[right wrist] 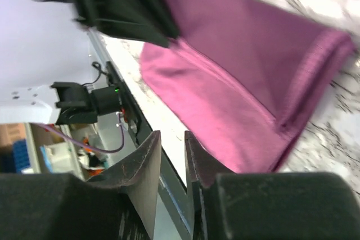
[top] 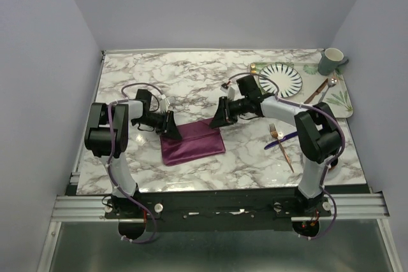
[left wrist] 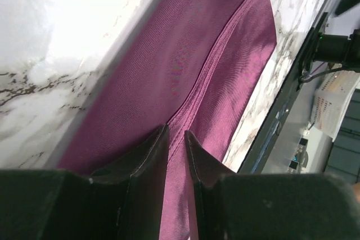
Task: Fold the napkin into a case and place the utensils inside
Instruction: Smooth out the 2/3-rectangle-folded napkin at the center of the board, then pick up the 2/3-rectangle-folded napkin from the center of the board.
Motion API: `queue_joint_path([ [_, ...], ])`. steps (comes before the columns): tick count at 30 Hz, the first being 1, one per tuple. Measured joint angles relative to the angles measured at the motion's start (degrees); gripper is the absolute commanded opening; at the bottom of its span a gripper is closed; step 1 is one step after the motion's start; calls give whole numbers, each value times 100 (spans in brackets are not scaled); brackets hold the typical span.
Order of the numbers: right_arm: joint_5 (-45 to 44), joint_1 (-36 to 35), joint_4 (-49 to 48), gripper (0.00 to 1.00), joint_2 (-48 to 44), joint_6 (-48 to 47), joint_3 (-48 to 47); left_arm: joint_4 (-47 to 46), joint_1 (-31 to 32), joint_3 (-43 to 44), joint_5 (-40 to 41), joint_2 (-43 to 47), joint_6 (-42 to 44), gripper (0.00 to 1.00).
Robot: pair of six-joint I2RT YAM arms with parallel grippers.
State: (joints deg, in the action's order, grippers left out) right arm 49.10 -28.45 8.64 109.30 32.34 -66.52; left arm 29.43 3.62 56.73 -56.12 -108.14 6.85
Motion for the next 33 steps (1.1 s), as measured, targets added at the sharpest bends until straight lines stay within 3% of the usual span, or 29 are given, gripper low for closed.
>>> queue_joint_path([
  [4, 44, 0, 131, 31, -188, -306, -417, 275, -4, 247, 181, -48, 170, 31],
  [10, -109, 0, 188, 31, 356, -785, -966, 699, 9, 654, 470, -166, 579, 31],
  [16, -382, 0, 413, 31, 1058, -1005, -1003, 999, 76, 870, 612, -197, 988, 41],
  [21, -518, 0, 476, 30, 1189, -1139, -1003, 914, 173, 717, 833, 354, 1226, 54],
  [23, -575, 0, 476, 29, 1189, -1172, -1001, 625, 262, 356, 1062, 1075, 1329, 55],
  [26, -608, 0, 479, 29, 1187, -1207, -1001, 133, 704, -256, 1582, 2288, 1600, 58],
  [29, -616, 0, 479, 29, 1187, -1233, -997, -546, 1751, -1163, 2422, 3547, 2048, 59],
  [33, -632, 0, 476, 29, 1176, -1252, -988, -1128, 3069, -2173, 3421, 4168, 2524, 58],
])
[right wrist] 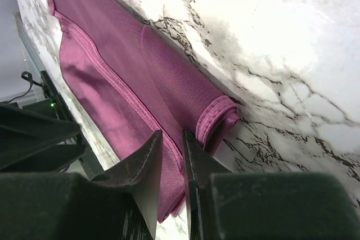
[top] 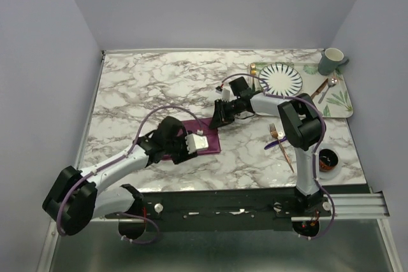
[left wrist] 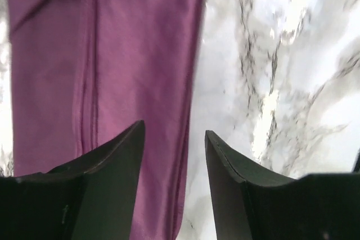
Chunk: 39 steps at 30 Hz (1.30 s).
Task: Fold the napkin into a case and place the utensils inside
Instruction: Pick up the 2/3-rectangle-folded napkin from the center of the board.
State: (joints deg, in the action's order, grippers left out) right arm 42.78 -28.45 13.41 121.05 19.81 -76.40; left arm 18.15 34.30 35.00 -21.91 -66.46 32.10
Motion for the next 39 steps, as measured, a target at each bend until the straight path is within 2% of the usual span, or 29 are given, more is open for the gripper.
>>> queue_joint_path([
  [7, -2, 0, -2, 29, 0, 0, 7, -741, 1451, -1021, 1622, 258, 468, 53],
  [12, -2, 0, -2, 28, 0, -13, 9, -1292, 1939, -1257, 2363, 175, 673, 46],
  [17, -2, 0, -4, 28, 0, -39, 13, -1794, 2105, -1294, 2830, -164, 837, 39],
  [20, -2, 0, -2, 27, 0, -42, 13, -2092, 2118, -1294, 3040, -398, 940, 29],
  [22, -2, 0, -2, 27, 0, -44, 13, -2234, 2122, -1294, 3139, -520, 1012, 13],
  [24, -4, 0, -2, 26, -4, -48, 15, -2253, 2122, -1292, 3158, -588, 1038, 0],
  [29, -9, 0, -7, 25, -114, -129, 192, -1624, 2120, -1060, 2903, -546, 966, 0],
  [33, -7, 0, -2, 25, -251, -201, 391, -807, 2103, -603, 2280, -520, 710, 0],
  [39, -2, -7, 9, 25, -317, -354, 468, 24, 1565, 111, 1318, -632, 472, 0],
])
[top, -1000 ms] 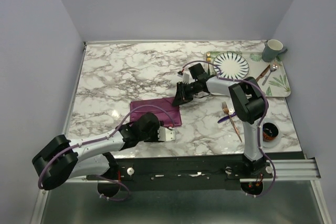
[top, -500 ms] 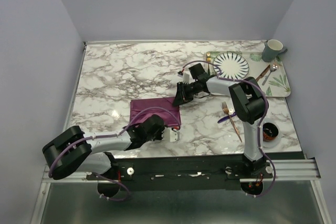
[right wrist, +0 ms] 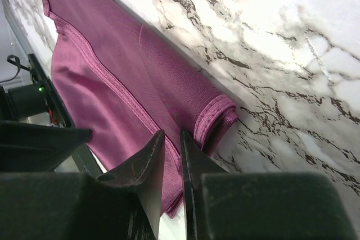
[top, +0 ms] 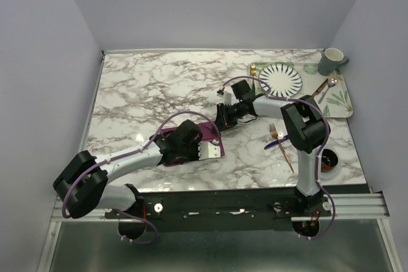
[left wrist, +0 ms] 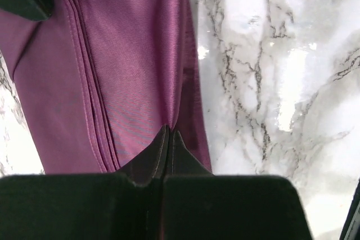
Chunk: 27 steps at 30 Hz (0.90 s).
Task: Fold the napkin into a case and place the utensils inside
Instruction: Pick up the 2/3-rectangle-folded napkin from the center of the board.
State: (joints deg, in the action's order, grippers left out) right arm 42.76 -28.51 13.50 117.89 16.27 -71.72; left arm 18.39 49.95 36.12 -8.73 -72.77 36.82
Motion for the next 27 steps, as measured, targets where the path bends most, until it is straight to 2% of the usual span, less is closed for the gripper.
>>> queue_joint_path([
  [6, 2, -2, 11, 25, 0, -83, -4, 658, -881, 730, -883, -568, 4, 2],
  [8, 2, -4, 20, 25, 2, -94, -11, 791, -1071, 909, -1040, -699, 44, 14],
  [9, 2, -4, 28, 25, 2, -96, -15, 802, -1097, 929, -1073, -713, 52, 26],
  [12, 2, -4, 55, 25, 2, -133, -28, 815, -1025, 872, -1132, -704, 46, 39],
  [18, 2, -4, 79, 24, 7, -138, -35, 496, -691, 232, -861, -601, 4, 47],
  [21, 7, -4, 96, 24, 7, -138, -37, 140, -396, 44, -461, -483, 31, 45],
  [23, 4, -4, 105, 24, 7, -140, -39, -39, -267, -35, -299, -446, 46, 35],
  [24, 4, -4, 109, 24, 7, -140, -39, -129, -225, -59, -234, -444, 50, 25],
  [27, 4, -4, 116, 24, 7, -140, -39, -297, -166, -103, -146, -481, 83, 15],
])
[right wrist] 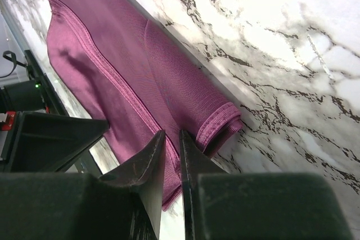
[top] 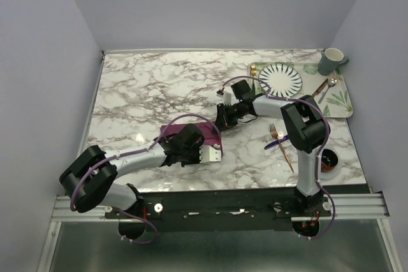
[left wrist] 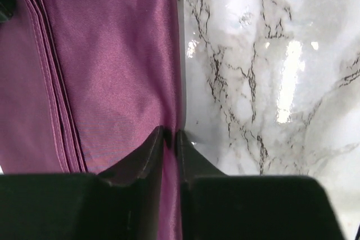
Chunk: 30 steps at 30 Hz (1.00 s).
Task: Fold the napkin into a case and place the utensils inside
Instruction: Pick up the 2/3-rectangle-folded napkin from the center of the board.
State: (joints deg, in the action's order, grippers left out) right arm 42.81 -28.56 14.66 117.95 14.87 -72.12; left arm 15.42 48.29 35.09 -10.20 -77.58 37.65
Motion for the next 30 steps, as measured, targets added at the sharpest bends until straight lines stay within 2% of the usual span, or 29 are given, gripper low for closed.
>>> queue_joint_path([
  [2, 0, 0, 2, 23, 0, -4, 0, -52, 24, 9, 33, -46, 22, 11],
  [3, 0, 0, 2, 23, 0, -9, 0, -76, 22, 15, 37, -70, 24, 6],
  [5, 0, 0, 2, 23, 0, -33, 0, -70, 15, 83, 37, -153, 52, 0],
  [11, 4, 0, 4, 22, 0, -101, 0, 229, -297, 455, -302, -448, 68, 0],
  [19, 37, 0, 9, 22, -2, -247, 2, 1554, -942, 1287, -1445, -566, 63, 0],
  [26, 39, 0, 17, 22, -11, -354, 2, 2197, -1523, 2194, -2155, -1292, 63, 0],
  [27, 39, 0, 17, 22, -11, -365, 2, 2267, -1591, 2288, -2216, -1408, 66, 1],
  [28, 42, 0, 17, 22, -11, -380, 2, 2319, -1650, 2361, -2251, -1491, 66, 7],
  [29, 42, 0, 20, 22, -11, -385, 2, 2374, -1703, 2435, -2293, -1574, 70, 15],
  [30, 42, 0, 20, 22, -11, -391, 2, 2380, -1762, 2474, -2308, -1626, 72, 27],
])
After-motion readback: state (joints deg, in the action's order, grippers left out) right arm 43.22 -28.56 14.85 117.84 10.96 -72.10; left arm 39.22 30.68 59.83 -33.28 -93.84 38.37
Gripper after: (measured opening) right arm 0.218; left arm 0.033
